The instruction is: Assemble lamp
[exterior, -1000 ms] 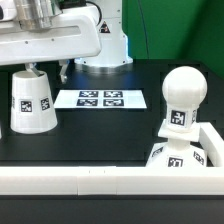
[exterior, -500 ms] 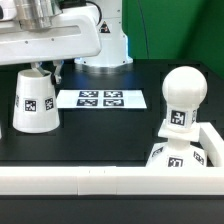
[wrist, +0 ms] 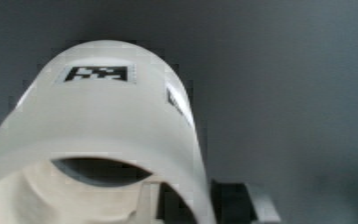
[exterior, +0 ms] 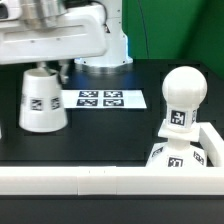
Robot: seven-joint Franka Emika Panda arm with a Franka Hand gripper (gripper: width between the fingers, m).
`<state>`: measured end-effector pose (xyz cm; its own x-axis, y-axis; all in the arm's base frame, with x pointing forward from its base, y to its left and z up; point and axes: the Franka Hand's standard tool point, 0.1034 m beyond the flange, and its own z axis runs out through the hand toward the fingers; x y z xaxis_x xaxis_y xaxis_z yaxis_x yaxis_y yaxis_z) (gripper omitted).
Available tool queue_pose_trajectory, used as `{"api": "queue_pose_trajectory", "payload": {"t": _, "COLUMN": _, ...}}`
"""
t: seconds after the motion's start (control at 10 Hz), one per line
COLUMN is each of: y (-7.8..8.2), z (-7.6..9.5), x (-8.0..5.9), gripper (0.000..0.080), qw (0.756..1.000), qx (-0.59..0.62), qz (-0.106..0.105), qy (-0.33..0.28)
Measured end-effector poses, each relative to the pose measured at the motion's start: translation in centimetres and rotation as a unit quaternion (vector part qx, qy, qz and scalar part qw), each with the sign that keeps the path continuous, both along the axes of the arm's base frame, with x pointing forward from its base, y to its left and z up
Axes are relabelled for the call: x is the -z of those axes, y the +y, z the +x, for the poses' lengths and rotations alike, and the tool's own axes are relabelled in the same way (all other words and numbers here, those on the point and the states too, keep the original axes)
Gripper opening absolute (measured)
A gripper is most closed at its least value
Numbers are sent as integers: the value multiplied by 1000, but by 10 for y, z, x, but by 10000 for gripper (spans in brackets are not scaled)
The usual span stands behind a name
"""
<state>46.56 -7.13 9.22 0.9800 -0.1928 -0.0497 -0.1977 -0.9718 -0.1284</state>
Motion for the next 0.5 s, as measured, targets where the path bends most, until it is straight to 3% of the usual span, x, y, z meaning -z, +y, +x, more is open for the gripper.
{"api": "queue_pose_trajectory", "payload": {"t": 0.2, "y": 41, "z": 18, "x": -33, "gripper": 45, "qw": 999, "qx": 26, "qz": 20, "qy": 15}}
{"api": "queue_pose_trajectory", "payload": {"t": 0.5, "y": 81, "z": 58, "x": -83, "gripper": 45, "qw": 995, "qx": 92, "qz": 44, "qy": 23}}
